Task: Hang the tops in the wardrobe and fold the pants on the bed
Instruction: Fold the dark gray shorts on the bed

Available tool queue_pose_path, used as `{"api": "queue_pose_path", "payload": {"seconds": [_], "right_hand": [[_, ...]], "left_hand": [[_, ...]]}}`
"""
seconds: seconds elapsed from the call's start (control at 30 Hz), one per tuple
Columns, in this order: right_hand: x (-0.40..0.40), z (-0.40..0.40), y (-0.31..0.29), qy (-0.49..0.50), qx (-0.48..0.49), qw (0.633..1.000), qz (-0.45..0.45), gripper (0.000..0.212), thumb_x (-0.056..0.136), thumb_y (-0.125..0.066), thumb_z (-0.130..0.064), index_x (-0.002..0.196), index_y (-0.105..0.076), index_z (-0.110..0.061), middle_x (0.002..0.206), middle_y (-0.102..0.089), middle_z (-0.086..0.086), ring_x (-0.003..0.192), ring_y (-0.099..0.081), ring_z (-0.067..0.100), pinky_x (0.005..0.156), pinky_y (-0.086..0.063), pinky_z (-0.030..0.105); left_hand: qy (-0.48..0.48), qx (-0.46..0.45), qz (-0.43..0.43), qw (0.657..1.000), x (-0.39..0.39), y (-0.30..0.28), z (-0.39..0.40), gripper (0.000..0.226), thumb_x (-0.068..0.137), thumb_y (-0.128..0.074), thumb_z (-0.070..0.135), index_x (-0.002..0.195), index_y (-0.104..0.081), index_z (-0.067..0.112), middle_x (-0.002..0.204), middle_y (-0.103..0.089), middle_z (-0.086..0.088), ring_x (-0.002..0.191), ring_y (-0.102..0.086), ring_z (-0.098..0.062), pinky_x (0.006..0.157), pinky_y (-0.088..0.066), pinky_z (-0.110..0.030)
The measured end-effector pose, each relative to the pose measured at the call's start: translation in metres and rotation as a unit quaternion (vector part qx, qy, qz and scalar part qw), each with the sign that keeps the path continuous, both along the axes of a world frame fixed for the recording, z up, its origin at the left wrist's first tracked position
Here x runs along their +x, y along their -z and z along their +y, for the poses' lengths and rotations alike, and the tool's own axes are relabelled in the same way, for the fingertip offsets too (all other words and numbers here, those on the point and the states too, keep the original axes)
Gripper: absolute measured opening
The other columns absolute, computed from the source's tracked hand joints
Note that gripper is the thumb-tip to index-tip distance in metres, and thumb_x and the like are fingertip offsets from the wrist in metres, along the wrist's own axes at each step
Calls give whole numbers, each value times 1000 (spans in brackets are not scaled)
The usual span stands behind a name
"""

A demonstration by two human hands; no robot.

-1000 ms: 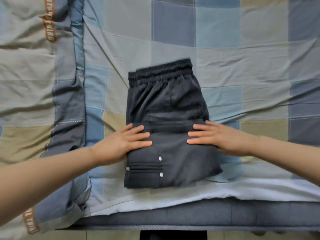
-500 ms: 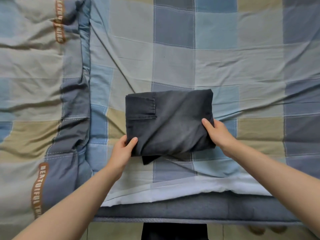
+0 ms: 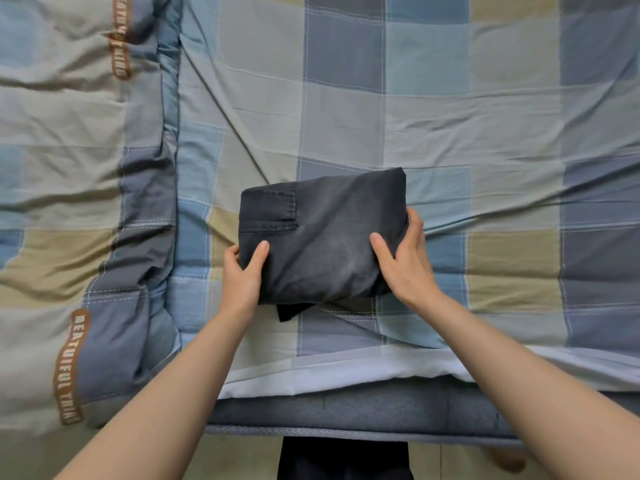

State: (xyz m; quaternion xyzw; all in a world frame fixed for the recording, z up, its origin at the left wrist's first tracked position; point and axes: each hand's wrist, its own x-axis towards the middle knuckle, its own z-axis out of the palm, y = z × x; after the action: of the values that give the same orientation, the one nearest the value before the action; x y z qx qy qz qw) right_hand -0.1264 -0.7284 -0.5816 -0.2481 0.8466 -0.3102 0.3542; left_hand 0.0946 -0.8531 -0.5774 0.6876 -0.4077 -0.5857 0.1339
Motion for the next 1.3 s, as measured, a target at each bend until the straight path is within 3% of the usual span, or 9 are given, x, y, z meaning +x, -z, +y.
{"api": "queue_pose_path", "payload": {"seconds": [0.13, 0.27, 0.37, 0.5, 0.6, 0.73, 0.93, 1.13, 1.3], "right_hand": [[-4, 2, 6, 5, 7, 998, -60, 63, 91, -49, -49, 141, -14, -34, 146, -42, -1, 129, -45, 22, 106, -37, 39], [-12, 12, 7, 3, 25, 998, -66, 50, 93, -51, -40, 137, -30, -30, 124, -57, -9, 119, -53, 25, 92, -40, 32], [-12, 31, -10, -10, -13, 998, -63, 46, 94, -53, -27, 136, -34, -29, 118, -54, -16, 116, -54, 19, 91, -39, 30], [-1, 60, -54, -16, -45, 997, -59, 47, 96, -49, -20, 136, -32, -36, 118, -52, -23, 114, -54, 10, 96, -41, 30], [5, 83, -108, -8, -59, 997, -49, 46, 97, -49, -20, 138, -32, -34, 121, -52, -25, 114, -51, 3, 94, -39, 24], [15, 108, -189, 15, -82, 997, -5, 47, 97, -51, -17, 140, -34, -27, 127, -51, -17, 110, -48, -3, 84, -33, 5], [30, 127, -320, 70, -138, 982, 104, 44, 97, -52, -16, 138, -37, -17, 124, -49, -15, 109, -43, -10, 86, -29, -4], [68, 157, -422, 152, -154, 960, 176, 41, 97, -52, -16, 136, -41, -11, 129, -54, -2, 118, -51, 11, 97, -38, 20], [128, 208, -471, 277, -143, 928, 205, 37, 97, -51, -16, 133, -46, -9, 129, -56, 1, 117, -51, 12, 95, -34, 10]], "left_hand": [[0, 20, -51, 999, -7, 3, 5, 54, 79, -70, 55, 123, -56, 28, 116, -64, 12, 108, -60, -16, 93, -52, -42], [7, 123, -44, 991, 5, -5, 24, 46, 77, -73, 55, 113, -64, 28, 105, -70, 7, 95, -66, -20, 56, -50, -28], [16, 87, -36, 995, 16, -18, 46, 40, 82, -73, 43, 117, -62, 27, 106, -71, 5, 90, -66, -18, 47, -48, -25], [36, 22, -20, 999, 19, -55, 74, 37, 87, -70, 27, 122, -59, 24, 111, -70, 8, 99, -65, -14, 79, -54, -39], [62, -41, -5, 997, 15, -108, 91, 34, 89, -69, 16, 120, -58, 20, 111, -68, 10, 99, -64, -1, 88, -51, -28], [81, -123, 8, 989, 7, -191, 101, 27, 89, -68, 11, 108, -59, 28, 103, -66, 15, 92, -62, 8, 79, -46, -12], [63, -216, 54, 973, -1, -316, 110, 15, 90, -69, 17, 103, -63, 21, 99, -71, 7, 93, -66, -4, 83, -52, -20], [117, -273, 117, 948, 6, -413, 109, 10, 90, -69, 22, 98, -66, 17, 93, -72, 8, 86, -66, -1, 75, -51, -14], [235, -276, 145, 921, 22, -467, 125, 7, 89, -70, 28, 94, -65, 24, 89, -70, 12, 83, -66, -2, 73, -51, -15]]}}
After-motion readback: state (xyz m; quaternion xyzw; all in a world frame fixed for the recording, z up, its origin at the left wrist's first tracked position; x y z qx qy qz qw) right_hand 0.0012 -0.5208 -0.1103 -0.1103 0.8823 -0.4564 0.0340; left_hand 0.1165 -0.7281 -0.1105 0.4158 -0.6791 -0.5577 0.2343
